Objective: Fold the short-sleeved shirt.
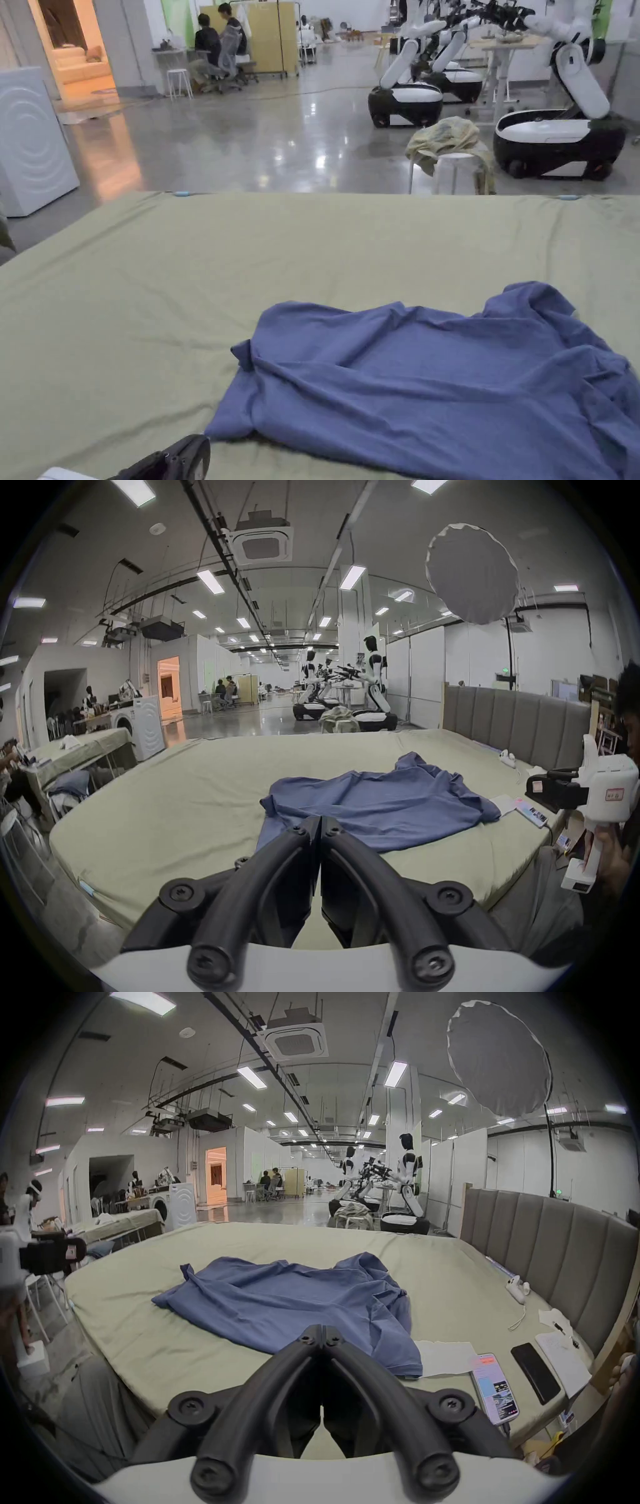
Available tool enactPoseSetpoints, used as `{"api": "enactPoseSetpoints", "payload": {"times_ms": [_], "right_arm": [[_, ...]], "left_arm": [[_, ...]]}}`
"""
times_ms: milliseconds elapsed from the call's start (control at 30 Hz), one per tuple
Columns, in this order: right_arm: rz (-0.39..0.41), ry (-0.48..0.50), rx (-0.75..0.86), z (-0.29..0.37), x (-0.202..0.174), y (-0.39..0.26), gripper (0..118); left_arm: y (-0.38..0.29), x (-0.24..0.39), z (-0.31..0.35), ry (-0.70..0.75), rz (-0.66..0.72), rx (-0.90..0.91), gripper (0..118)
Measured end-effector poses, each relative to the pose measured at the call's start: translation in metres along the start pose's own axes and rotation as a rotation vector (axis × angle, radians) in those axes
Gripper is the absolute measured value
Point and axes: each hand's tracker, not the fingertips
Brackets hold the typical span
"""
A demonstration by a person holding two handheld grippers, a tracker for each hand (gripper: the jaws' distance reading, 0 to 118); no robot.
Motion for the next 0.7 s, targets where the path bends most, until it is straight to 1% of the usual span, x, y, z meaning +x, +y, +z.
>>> {"api": "enactPoseSetpoints", "payload": {"times_ms": [67,167,200,267,300,333,367,400,433,467,533,567,600,633,700], "right_arm": [[-0.01,-0.001,0.01,-0.002,0.003,0.002,0],[-0.022,0.01,0.008,-0.006,0.008,0.004,0],[-0.025,0.013,0.005,-0.007,0.01,0.004,0],[-0.039,0.014,-0.001,-0.009,0.011,0.003,0],[-0.051,0.018,-0.004,-0.01,0.013,0.003,0],[-0.062,0.022,-0.007,-0.01,0.014,0.003,0],[-0.07,0.023,-0.009,-0.011,0.016,0.002,0],[-0.074,0.023,-0.01,-0.011,0.018,0.002,0],[-0.074,0.023,-0.012,-0.011,0.02,0.001,0],[-0.074,0.022,-0.015,-0.011,0.021,0.0,0],[-0.08,0.022,-0.018,-0.012,0.023,-0.002,0],[-0.087,0.025,-0.025,-0.014,0.025,-0.003,0],[-0.094,0.023,-0.034,-0.016,0.027,-0.004,0],[-0.098,0.02,-0.04,-0.011,0.016,-0.002,0],[-0.11,0.011,-0.049,-0.011,0.018,-0.003,0]], "left_arm": [[0.0,-0.01,-0.001,-0.022,0.028,-0.002,3],[0.003,-0.017,-0.01,-0.004,0.061,-0.011,3],[0.004,-0.023,-0.017,-0.023,0.069,-0.04,3],[0.005,-0.029,-0.037,0.011,0.078,-0.067,3],[0.005,-0.037,-0.052,-0.01,0.081,-0.1,3],[0.004,-0.043,-0.064,0.001,0.087,-0.107,3],[0.004,-0.051,-0.079,0.003,0.105,-0.143,6],[0.003,-0.058,-0.098,0.008,0.124,-0.182,22],[0.004,-0.067,-0.119,-0.005,0.155,-0.27,45],[0.003,-0.078,-0.139,-0.017,0.192,-0.329,56],[-0.007,-0.093,-0.178,-0.023,0.225,-0.424,56],[-0.013,-0.101,-0.194,-0.018,0.249,-0.422,56],[-0.018,-0.107,-0.213,0.009,0.267,-0.471,56],[-0.022,-0.112,-0.229,0.031,0.265,-0.524,56],[-0.037,-0.115,-0.259,0.075,0.257,-0.581,56]]}}
